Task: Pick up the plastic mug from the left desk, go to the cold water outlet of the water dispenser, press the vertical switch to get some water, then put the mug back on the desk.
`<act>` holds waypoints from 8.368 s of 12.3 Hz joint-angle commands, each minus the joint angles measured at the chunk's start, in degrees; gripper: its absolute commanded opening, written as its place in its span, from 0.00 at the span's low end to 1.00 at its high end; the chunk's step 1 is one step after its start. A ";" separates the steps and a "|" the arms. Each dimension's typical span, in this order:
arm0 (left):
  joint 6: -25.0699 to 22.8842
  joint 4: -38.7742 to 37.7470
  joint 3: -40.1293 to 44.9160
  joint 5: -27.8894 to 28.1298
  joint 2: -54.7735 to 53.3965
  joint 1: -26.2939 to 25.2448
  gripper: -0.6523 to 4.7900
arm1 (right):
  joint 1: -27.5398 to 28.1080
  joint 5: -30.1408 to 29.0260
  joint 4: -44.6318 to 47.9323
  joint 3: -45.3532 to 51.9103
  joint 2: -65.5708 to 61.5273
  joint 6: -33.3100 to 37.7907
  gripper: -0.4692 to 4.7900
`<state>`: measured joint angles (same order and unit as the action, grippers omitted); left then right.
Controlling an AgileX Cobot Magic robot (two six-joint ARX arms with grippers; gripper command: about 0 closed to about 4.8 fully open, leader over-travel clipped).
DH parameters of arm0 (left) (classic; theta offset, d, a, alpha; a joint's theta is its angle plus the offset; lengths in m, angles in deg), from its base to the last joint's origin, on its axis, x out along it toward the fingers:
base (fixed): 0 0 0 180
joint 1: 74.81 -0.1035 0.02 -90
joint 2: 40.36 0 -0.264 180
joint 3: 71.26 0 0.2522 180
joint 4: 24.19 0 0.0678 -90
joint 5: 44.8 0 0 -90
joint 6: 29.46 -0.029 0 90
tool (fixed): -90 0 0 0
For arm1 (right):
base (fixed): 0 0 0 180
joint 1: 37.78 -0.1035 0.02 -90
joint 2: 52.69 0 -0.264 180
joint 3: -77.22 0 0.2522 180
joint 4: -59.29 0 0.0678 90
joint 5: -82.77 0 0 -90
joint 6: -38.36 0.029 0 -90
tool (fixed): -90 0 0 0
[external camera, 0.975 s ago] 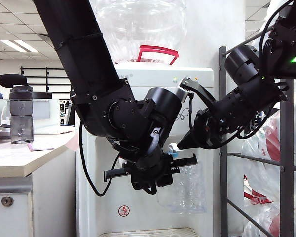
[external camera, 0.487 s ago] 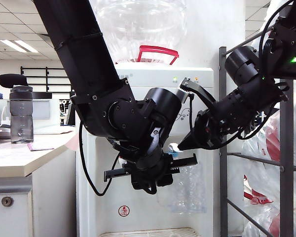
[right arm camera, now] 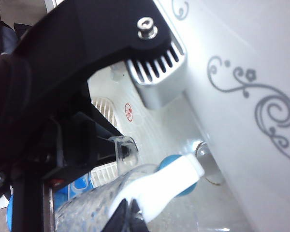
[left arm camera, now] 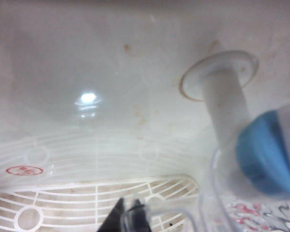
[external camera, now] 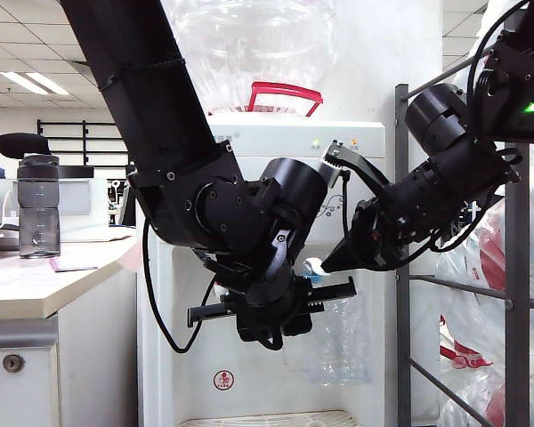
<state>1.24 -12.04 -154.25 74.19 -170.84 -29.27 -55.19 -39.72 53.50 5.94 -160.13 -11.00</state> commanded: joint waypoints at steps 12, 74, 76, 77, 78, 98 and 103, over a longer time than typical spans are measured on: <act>-0.22 1.53 -0.17 -2.21 0.52 0.57 0.11 | -0.09 2.58 -3.50 0.11 -0.20 -1.88 0.08; -0.24 1.57 -0.17 -2.25 0.55 0.57 0.11 | -1.88 -0.66 4.04 0.07 -2.43 1.40 0.08; -0.24 1.57 -0.17 -2.25 0.55 0.57 0.11 | -1.88 -0.66 3.93 0.07 -2.43 1.40 0.08; -0.24 1.55 -0.17 -2.23 0.55 0.57 0.11 | -1.88 -0.66 3.85 0.07 -2.43 1.42 0.08; -0.24 1.55 -0.17 -2.23 0.55 0.57 0.11 | -1.88 -0.66 3.78 0.07 -2.54 1.75 0.08; -0.24 0.79 -0.17 -2.23 0.55 0.57 0.11 | -1.88 0.02 3.91 0.04 -3.06 4.15 0.08; -0.24 0.79 -0.17 -2.23 0.55 0.57 0.11 | -1.88 0.02 3.91 0.04 -3.06 4.15 0.08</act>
<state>1.04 -12.63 -154.14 73.76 -170.86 -29.30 -57.07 -41.40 60.01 5.79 -162.64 -7.13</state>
